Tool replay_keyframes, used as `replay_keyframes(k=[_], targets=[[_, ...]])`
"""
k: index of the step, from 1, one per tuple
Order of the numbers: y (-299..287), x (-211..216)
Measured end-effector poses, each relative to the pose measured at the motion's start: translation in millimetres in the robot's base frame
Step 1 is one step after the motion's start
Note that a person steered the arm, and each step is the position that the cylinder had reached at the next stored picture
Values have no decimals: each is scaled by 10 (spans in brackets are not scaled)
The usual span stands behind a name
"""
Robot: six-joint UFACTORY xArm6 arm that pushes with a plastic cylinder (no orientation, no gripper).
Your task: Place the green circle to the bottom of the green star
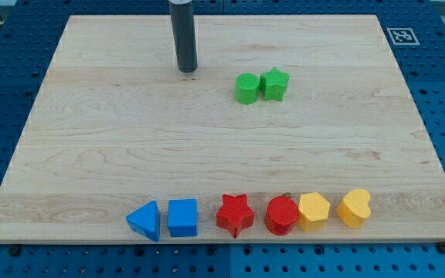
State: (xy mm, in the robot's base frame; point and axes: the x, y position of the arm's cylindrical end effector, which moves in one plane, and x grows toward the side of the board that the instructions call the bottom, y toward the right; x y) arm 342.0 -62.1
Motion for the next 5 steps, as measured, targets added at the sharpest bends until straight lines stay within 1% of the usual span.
replay_keyframes(k=[1,2,3,4,5], targets=[[34,93],[197,45],[549,21],[576,233],[580,290]])
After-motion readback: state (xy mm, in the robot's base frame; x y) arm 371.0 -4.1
